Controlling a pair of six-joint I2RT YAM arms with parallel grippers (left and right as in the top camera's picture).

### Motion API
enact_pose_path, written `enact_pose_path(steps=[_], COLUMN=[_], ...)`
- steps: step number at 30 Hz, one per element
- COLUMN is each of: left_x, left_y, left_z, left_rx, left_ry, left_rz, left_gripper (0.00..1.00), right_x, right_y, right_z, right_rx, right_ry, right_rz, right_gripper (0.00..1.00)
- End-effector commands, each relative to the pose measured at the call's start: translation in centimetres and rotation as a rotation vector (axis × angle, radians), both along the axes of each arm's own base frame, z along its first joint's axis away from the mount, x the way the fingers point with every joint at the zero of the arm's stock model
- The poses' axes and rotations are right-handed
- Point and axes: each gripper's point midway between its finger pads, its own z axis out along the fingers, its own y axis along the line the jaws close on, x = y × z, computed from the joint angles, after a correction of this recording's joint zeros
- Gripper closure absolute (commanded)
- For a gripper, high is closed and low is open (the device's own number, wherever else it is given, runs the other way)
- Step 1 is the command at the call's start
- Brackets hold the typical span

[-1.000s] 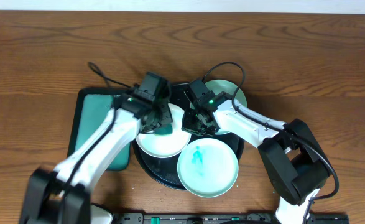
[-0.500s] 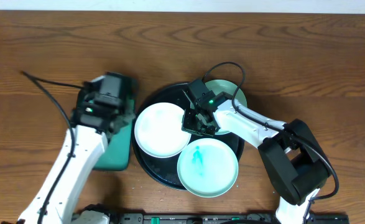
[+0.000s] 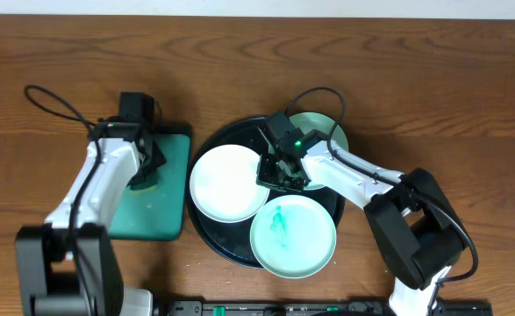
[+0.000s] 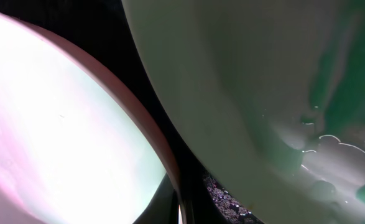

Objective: Clean dirty plates on tray and stack at the side
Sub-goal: 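Return the sponge to the basin with the left gripper and release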

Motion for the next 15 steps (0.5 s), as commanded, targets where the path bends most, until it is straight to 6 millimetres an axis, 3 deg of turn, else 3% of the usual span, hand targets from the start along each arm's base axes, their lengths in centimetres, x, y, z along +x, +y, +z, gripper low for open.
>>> enact_pose_path(steps=[1, 3, 6, 7, 9, 12, 15], left_x=[-0.1, 0.0, -0.2, -0.3, -0.4, -0.4, -0.7], left_y=[-0.4, -1.4, -1.5, -1.5, -1.5, -1.5, -1.4], left_z=[-1.9, -3.3, -3.7, -3.7, -3.5, -2.4, 0.1], left_rx=[-0.026, -0.082, -0.084, -0.084, -0.084, -0.084, -0.083], left_ry=[0.055, 0.086, 0.103, 0.105, 0.105, 0.080, 0.027], left_rz=[-0.037, -0.082, -0.081, -0.081, -0.081, -0.080, -0.070], left_gripper=[0.93, 0.93, 0.91, 0.74, 0.50, 0.36, 0.33], right_x=[-0.5, -0.5, -0.5, -0.5, -0.5, -0.5, -0.5], right_y=[-2.9, -2.9, -2.9, -2.9, -2.9, -2.9, -2.9], right_z=[-2.7, -2.7, -2.7, -2.7, -2.7, -2.7, -2.7], right_rx=[-0.146, -0.146, -0.146, -0.146, -0.146, -0.146, -0.146], right_ry=[0.013, 0.012, 0.012, 0.013, 0.010, 0.011, 0.011], right_rz=[-0.025, -0.025, -0.025, -0.025, -0.018, -0.018, -0.018], right_gripper=[0.99, 0.98, 0.98, 0.99, 0.98, 0.99, 0.99])
